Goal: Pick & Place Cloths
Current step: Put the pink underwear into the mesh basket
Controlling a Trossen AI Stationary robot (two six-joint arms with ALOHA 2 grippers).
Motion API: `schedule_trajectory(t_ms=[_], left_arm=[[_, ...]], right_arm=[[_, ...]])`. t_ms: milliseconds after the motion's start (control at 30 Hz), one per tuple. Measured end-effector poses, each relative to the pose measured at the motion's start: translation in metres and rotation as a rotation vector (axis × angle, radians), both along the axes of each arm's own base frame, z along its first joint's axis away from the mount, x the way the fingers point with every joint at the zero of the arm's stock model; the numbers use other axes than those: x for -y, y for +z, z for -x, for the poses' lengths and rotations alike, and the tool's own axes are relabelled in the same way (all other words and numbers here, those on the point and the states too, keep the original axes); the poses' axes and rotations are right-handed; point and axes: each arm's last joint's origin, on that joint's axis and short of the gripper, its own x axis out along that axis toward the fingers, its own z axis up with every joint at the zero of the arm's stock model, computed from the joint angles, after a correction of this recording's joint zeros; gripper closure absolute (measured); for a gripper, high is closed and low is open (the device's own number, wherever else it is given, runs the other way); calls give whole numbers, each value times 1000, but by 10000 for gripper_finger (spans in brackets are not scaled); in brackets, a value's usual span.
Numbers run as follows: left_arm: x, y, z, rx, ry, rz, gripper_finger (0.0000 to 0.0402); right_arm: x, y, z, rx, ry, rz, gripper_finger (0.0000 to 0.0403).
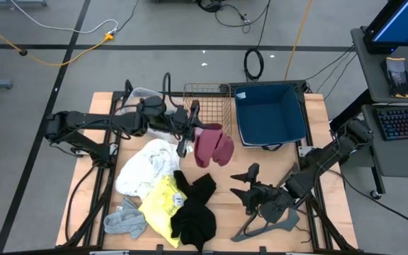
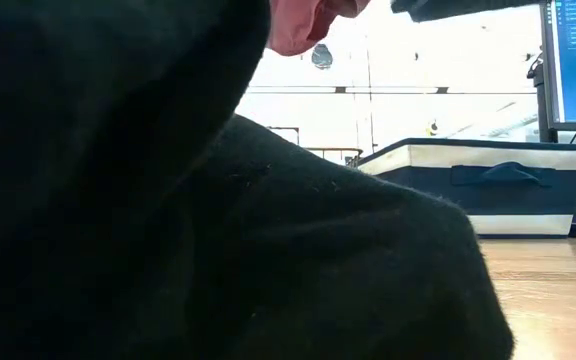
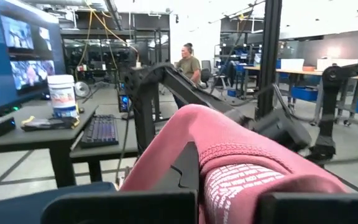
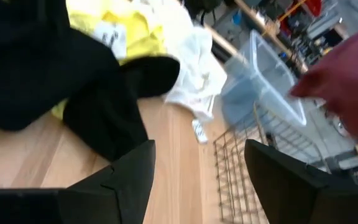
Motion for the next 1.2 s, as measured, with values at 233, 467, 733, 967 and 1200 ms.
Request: schedule_trajectory(t_ms=[233, 467, 733, 967, 1200], left_arm=[[-12, 20, 2, 19, 37, -1, 401], [-24, 25, 4, 20, 71, 25, 401], [-31, 25, 5, 11, 90, 42, 401], [-45, 24, 7, -1, 173, 63, 401], [-65, 17, 10, -62, 333, 82, 401]], right_arm=[[2, -10, 13, -79, -58, -32, 165], [0, -18, 25, -164, -65, -90, 165], [-3, -20, 27, -226, -20, -155, 165], [-2, -21, 28, -244, -22, -136, 165], [-2, -21, 28, -241, -23, -135, 165]])
